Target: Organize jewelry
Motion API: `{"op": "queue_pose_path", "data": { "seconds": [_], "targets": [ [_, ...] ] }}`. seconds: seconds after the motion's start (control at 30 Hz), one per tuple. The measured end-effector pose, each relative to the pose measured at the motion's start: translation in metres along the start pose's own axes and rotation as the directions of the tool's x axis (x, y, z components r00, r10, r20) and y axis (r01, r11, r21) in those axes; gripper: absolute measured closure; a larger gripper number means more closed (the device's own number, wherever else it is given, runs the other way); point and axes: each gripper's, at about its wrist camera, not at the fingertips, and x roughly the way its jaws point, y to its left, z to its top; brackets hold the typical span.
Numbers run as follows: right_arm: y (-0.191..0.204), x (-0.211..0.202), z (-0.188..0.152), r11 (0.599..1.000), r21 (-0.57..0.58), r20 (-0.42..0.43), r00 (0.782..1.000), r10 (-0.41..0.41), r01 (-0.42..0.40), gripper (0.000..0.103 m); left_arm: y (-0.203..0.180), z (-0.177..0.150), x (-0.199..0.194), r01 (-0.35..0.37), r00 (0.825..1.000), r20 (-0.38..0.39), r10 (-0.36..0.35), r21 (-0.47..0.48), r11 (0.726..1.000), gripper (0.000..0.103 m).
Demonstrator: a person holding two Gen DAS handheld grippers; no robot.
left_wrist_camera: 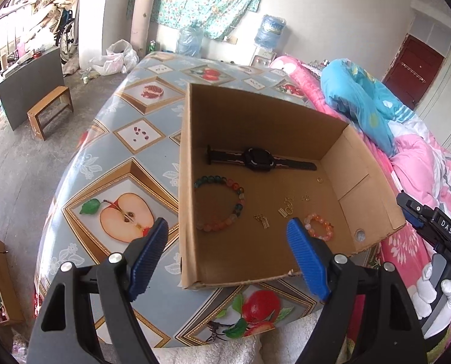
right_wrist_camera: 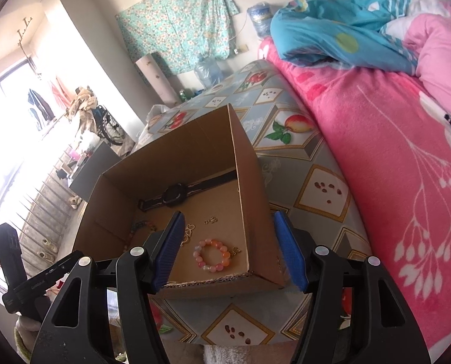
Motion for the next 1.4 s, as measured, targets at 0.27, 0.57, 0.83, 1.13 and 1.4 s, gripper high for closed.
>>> {"op": "queue_pose_path", "data": {
  "seconds": [0.27,0.57,0.83,1.13,1.4],
  "targets": [
    [0.025,-0.047,-0.028,0.99,-0.075,0.235,0.967,-0.096,0.117,0.029,-0.004,-0.014,-0.037,-0.019,0.986,0.166,0.016,0.02,1.0,0.012],
    [0.047,-0.062,-0.075,0.977,-0.141,0.344,0.933,-0.103,0.16,0.017,-0.008,-0.036,-0.055,-0.064,0.959,0.276,0.065,-0.012,0.998,0.006],
    [0.059,-0.036,-0.099,0.973,-0.174,0.23,0.967,-0.107,0.149,0.016,-0.018,-0.059,-0.04,-0.097,0.972,0.216,0.096,-0.004,0.995,0.006],
    [0.066,-0.029,-0.101,0.97,-0.171,0.229,0.964,-0.134,0.175,0.015,-0.033,-0.065,-0.03,-0.063,0.979,0.195,0.057,0.027,0.998,0.006],
    [0.062,-0.017,-0.098,0.958,-0.185,0.156,0.969,-0.192,0.219,0.015,-0.046,-0.068,-0.017,-0.172,0.973,0.171,0.157,0.077,0.982,0.006]
  ]
}}
